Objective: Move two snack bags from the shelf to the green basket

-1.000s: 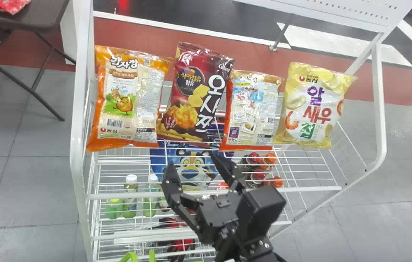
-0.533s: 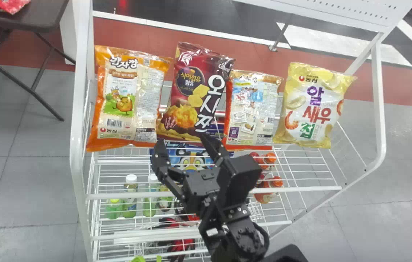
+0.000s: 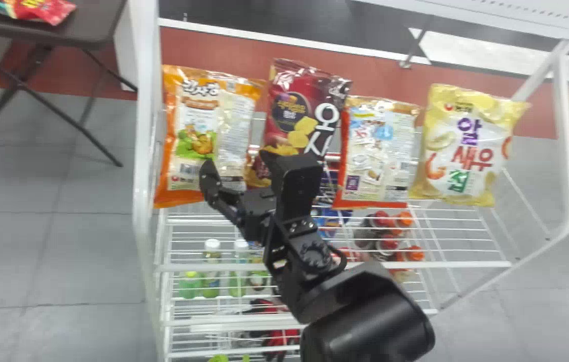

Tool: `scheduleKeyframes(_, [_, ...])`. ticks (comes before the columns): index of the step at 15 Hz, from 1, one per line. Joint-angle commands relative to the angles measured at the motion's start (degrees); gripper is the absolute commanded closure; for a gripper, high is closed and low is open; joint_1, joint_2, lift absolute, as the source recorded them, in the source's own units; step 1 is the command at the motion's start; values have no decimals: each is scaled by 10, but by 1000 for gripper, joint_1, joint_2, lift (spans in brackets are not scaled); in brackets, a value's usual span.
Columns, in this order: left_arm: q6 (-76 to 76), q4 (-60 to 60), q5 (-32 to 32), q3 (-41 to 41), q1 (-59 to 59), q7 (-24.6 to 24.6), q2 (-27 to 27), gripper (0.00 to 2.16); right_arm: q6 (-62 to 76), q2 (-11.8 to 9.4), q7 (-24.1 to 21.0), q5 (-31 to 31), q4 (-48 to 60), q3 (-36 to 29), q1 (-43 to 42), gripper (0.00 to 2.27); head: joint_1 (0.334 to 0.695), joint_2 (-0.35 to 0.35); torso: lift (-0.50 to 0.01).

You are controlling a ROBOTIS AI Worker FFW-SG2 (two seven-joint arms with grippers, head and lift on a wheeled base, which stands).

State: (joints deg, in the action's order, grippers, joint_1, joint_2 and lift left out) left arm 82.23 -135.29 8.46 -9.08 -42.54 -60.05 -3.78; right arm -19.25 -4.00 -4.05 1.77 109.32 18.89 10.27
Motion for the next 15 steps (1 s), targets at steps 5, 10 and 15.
scheduleKeyframes(5, [-4,-2,31,24,5,-9,-10,2054,-51,34,0,-12,-56,26,-73,178,695,-115,-16])
scheduleKeyframes(10, [-4,-8,52,36,5,-16,-17,2054,-125,36,29,-9,-73,27,-97,2051,695,-66,-16])
scheduleKeyframes(15, [-5,-8,53,36,4,-14,-16,2054,-106,20,33,-26,-17,32,-62,2246,695,-53,-16])
